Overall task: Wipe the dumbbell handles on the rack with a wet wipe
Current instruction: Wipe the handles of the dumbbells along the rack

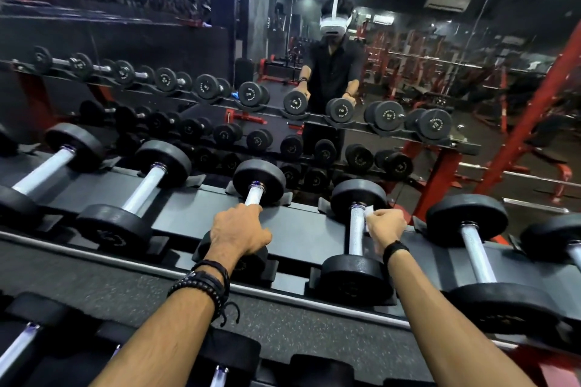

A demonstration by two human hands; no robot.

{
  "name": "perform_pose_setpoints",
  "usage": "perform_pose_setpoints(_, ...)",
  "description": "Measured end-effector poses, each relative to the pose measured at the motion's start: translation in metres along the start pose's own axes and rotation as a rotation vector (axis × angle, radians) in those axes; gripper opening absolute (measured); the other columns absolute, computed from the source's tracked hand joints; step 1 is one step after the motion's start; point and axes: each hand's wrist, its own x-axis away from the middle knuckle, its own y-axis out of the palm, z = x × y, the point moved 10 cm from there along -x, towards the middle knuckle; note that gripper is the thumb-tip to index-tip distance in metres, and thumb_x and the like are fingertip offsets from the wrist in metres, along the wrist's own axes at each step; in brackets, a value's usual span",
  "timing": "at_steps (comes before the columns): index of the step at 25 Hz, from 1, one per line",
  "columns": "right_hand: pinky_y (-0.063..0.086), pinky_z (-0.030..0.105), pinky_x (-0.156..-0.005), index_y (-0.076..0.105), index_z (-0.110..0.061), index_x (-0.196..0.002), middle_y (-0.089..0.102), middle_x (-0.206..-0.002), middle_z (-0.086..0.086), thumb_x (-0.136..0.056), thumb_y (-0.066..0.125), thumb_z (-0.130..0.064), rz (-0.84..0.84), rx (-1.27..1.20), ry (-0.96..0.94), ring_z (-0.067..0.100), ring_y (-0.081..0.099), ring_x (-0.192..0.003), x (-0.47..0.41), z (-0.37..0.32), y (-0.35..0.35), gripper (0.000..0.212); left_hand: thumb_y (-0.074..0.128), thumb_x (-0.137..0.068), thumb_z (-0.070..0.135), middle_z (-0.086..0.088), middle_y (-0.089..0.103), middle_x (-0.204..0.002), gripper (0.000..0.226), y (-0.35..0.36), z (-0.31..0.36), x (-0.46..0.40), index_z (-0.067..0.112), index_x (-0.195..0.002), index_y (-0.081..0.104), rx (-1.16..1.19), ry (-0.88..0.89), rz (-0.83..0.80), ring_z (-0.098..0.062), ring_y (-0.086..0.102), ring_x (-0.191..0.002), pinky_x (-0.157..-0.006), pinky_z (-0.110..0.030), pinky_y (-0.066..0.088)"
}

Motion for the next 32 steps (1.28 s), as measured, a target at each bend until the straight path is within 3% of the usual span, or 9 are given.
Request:
perform_pose_setpoints(2, 0.045, 0.035, -0.062, 0.049, -0.014, -0.048, 0.05, -0.066, 0.01, -0.076, 0.067, -0.014, -0.019, -0.086, 0.148, 0.023, 0.051, -0.067, -0.004, 0.023, 0.01, 0.033, 0.055, -0.082, 0.042, -0.004, 0.062, -0.12, 0.055, 0.001, 0.0, 0.001, 0.029, -0.135, 0.051, -0.004, -0.005, 0.005, -0.027, 0.062, -0.106, -0.088, -0.035, 0.046)
perform_pose_setpoints(7, 0.032, 0.027, -0.05, 0.059, -0.006, -0.048, 0.041, -0.047, 0.014, -0.081, 0.062, -0.01, 0.031, -0.199, 0.121, 0.025, 0.043, -0.055, -0.002, 0.014, 0.011, 0.033, 0.055, -0.082, 0.04, -0.004, 0.063, -0.114, 0.05, 0.001, 0.002, -0.002, 0.026, -0.13, 0.054, -0.026, 0.006, 0.016, -0.027, 0.063, -0.101, -0.083, -0.034, 0.045)
perform_pose_setpoints(11, 0.053, 0.036, -0.053, 0.056, -0.005, -0.062, 0.059, -0.062, 0.01, -0.078, 0.062, -0.008, -0.005, -0.212, 0.205, 0.028, 0.059, -0.055, -0.003, 0.028, 0.018, 0.017, 0.055, -0.079, 0.04, -0.004, 0.064, -0.11, 0.051, 0.003, 0.002, -0.002, 0.024, -0.127, 0.055, -0.036, 0.006, 0.023, -0.027, 0.064, -0.097, -0.081, -0.034, 0.046)
perform_pose_setpoints(15, 0.031, 0.028, -0.046, 0.048, -0.014, -0.048, 0.037, -0.055, 0.007, -0.068, 0.054, -0.009, -0.019, -0.277, 0.197, 0.02, 0.039, -0.054, -0.002, 0.017, 0.019, 0.022, 0.055, -0.079, 0.04, -0.005, 0.064, -0.11, 0.052, 0.003, 0.001, -0.005, 0.023, -0.128, 0.055, -0.035, 0.012, 0.026, -0.028, 0.064, -0.097, -0.081, -0.035, 0.047)
perform_pose_setpoints(18, 0.048, 0.027, -0.045, 0.064, -0.007, -0.072, 0.065, -0.069, 0.013, -0.073, 0.063, -0.009, -0.114, -0.376, 0.272, 0.027, 0.059, -0.06, -0.001, 0.031, 0.031, 0.003, 0.055, -0.079, 0.04, -0.005, 0.065, -0.107, 0.051, 0.003, 0.004, -0.003, 0.022, -0.126, 0.056, -0.045, 0.021, 0.032, -0.028, 0.064, -0.095, -0.078, -0.034, 0.045)
perform_pose_setpoints(22, 0.041, 0.024, -0.043, 0.056, -0.016, -0.062, 0.06, -0.069, 0.002, -0.044, 0.071, -0.024, -0.079, -0.437, 0.358, 0.019, 0.057, -0.059, -0.009, 0.048, 0.025, 0.025, 0.056, -0.079, 0.041, -0.004, 0.064, -0.105, 0.05, 0.002, 0.002, -0.004, 0.022, -0.125, 0.056, -0.028, 0.028, 0.032, -0.028, 0.063, -0.094, -0.077, -0.034, 0.045)
perform_pose_setpoints(25, 0.046, 0.023, -0.041, 0.058, -0.014, -0.07, 0.061, -0.057, 0.0, -0.07, 0.076, -0.02, -0.11, -0.445, 0.342, 0.014, 0.058, -0.049, -0.001, 0.039, 0.021, 0.019, 0.057, -0.079, 0.043, -0.004, 0.065, -0.107, 0.049, 0.002, 0.001, -0.004, 0.024, -0.125, 0.057, -0.03, 0.036, 0.05, -0.027, 0.064, -0.096, -0.076, -0.033, 0.043)
perform_pose_setpoints(29, 0.048, 0.034, -0.051, 0.063, -0.008, -0.05, 0.058, -0.056, 0.007, -0.066, 0.068, -0.021, -0.006, -0.444, 0.215, 0.022, 0.058, -0.055, -0.016, 0.038, 0.017, 0.021, 0.057, -0.08, 0.044, -0.004, 0.065, -0.107, 0.049, 0.002, 0.002, -0.003, 0.024, -0.125, 0.056, -0.028, 0.036, 0.049, -0.028, 0.064, -0.096, -0.077, -0.034, 0.044)
perform_pose_setpoints(32, 0.048, 0.038, -0.056, 0.067, -0.01, -0.059, 0.067, -0.072, 0.022, -0.065, 0.056, -0.016, -0.115, -0.46, 0.281, 0.027, 0.058, -0.065, -0.022, 0.049, 0.031, 0.014, 0.057, -0.08, 0.044, -0.004, 0.064, -0.108, 0.049, 0.001, 0.002, -0.003, 0.023, -0.125, 0.056, -0.037, 0.038, 0.046, -0.028, 0.063, -0.096, -0.078, -0.034, 0.046)
